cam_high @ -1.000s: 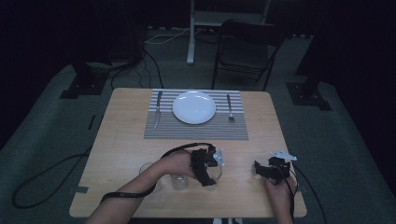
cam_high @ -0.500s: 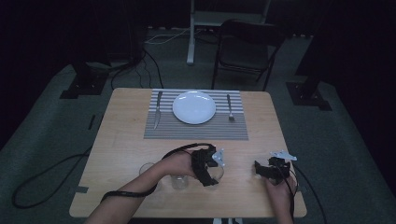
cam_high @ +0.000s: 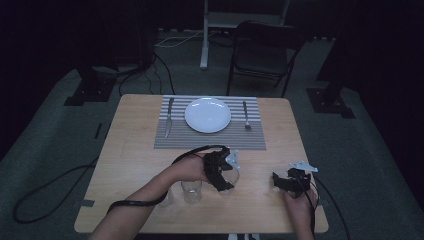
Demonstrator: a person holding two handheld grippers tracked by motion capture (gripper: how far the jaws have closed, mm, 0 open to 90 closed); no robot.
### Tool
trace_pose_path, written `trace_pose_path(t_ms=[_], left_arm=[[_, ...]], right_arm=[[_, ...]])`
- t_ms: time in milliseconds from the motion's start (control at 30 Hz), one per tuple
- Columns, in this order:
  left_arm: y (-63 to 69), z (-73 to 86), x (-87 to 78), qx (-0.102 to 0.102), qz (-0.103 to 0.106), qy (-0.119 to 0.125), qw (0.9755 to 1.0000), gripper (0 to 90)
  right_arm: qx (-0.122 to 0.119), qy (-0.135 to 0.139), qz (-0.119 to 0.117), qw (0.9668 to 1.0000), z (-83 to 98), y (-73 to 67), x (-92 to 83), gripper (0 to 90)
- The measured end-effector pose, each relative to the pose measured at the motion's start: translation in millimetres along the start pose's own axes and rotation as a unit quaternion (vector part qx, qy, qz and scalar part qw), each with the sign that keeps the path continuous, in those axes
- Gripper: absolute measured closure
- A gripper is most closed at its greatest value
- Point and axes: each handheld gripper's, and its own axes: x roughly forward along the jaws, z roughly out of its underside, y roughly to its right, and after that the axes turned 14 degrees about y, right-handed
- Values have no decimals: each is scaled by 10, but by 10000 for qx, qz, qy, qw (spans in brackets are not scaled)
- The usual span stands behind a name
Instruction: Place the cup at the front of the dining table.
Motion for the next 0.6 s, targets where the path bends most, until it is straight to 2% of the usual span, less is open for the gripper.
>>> trace_pose_path(t_ms=[267,400,533,600], left_arm=[[-122,34,-51,-225,-148,76,9996,291],[-207,89,-52,-281,-317,-31,9991,290],[-298,147,-93,-450,-322,-104,9984,290],[-330,168,-115,-481,-389,-155,9980,290]], right_arm=[[1,-9,1,10000,-1,0,-1,126],[-3,1,3,10000,0,0,0,126],[-8,-2,2,10000,0,1,-1,126],[-8,-2,2,10000,0,1,-1,126]])
